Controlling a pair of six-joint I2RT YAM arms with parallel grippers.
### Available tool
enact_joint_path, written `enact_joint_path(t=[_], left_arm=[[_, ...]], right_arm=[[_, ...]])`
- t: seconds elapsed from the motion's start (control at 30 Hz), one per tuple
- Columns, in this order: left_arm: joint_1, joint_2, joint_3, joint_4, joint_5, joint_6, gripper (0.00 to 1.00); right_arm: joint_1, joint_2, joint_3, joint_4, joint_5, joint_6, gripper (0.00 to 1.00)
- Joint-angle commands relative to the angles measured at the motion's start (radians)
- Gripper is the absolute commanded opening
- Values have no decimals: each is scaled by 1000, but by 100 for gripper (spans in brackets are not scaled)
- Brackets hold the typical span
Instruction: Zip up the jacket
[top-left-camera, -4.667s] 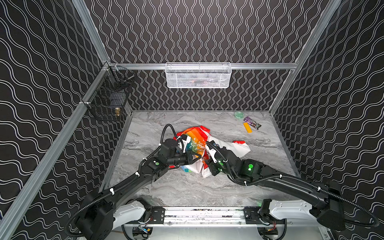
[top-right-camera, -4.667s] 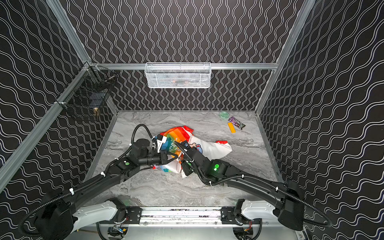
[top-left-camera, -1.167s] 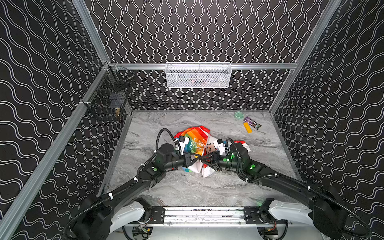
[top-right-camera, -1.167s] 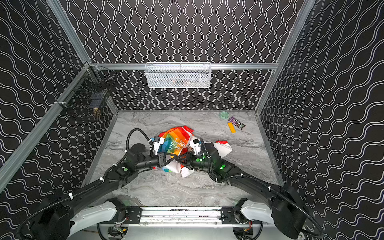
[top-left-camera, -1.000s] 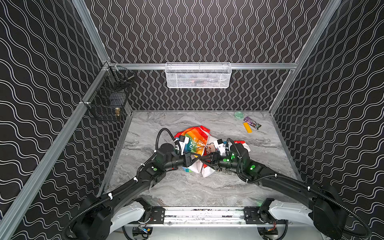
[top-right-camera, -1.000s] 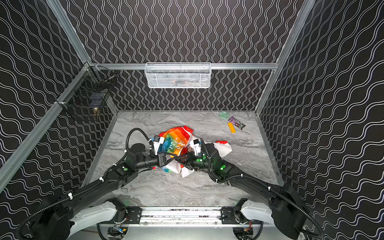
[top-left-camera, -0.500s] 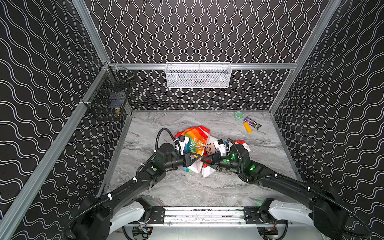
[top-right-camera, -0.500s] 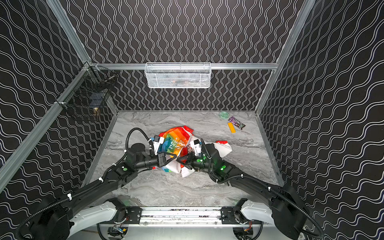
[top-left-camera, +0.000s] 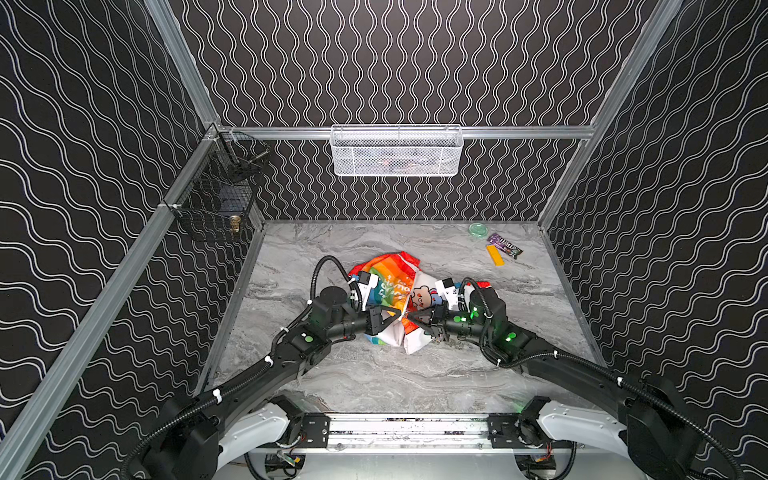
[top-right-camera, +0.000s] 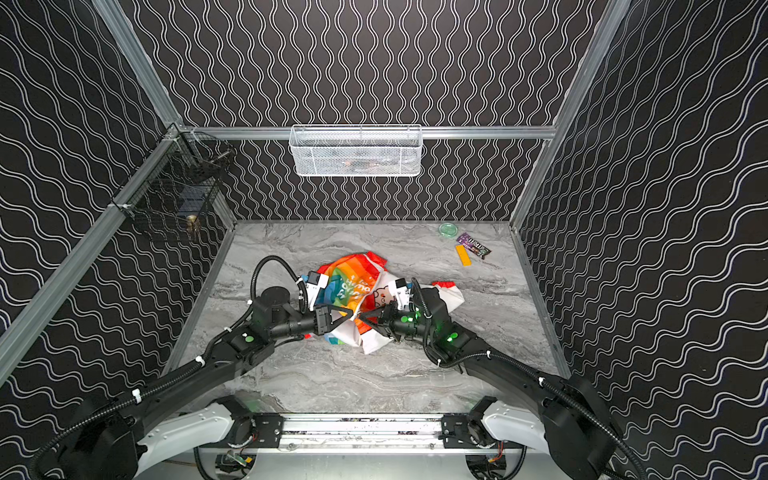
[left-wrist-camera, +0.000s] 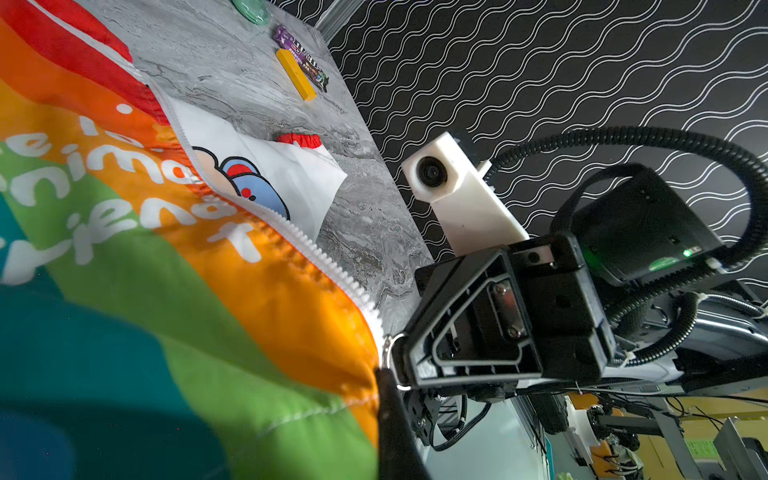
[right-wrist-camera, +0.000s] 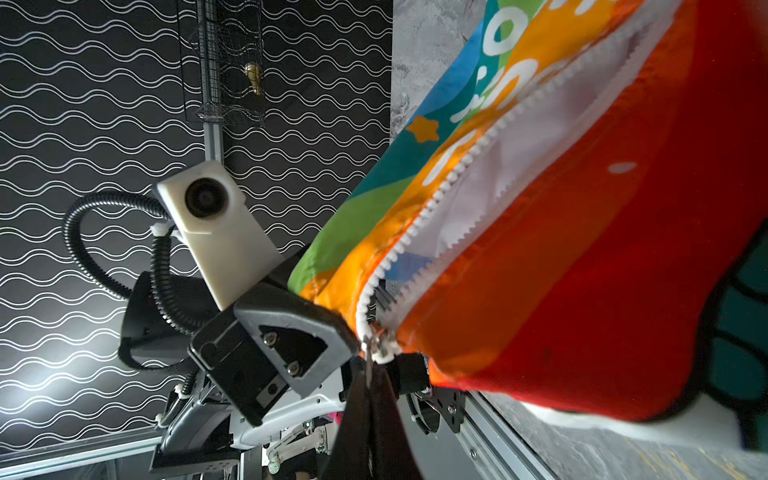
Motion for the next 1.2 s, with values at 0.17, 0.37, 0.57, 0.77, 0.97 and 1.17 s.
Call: enact_joint_path(t=[0.17,0.37,0.57,0.77,0.97,1.17], left_arm=[[3,12,17,-23,14,6,0],[3,50,-7,48,12,-54,26],[2,38,-73,190,-13,-121,32],[3,56,-67,219,-4,-133,32],[3,65,-65,241,-15,-149,31],[3,76,-56,227,-6,-143,10]], right_arm=[[-3,18,36,37,-10,3,0],[-2,27,23,72,-27,22,0],[-2,25,23,76,-32,27,0],[-2,32,22,90,-38,30,0],[0,35,6,107,-40,39,0],[-1,36,-1,117,-41,43,0]])
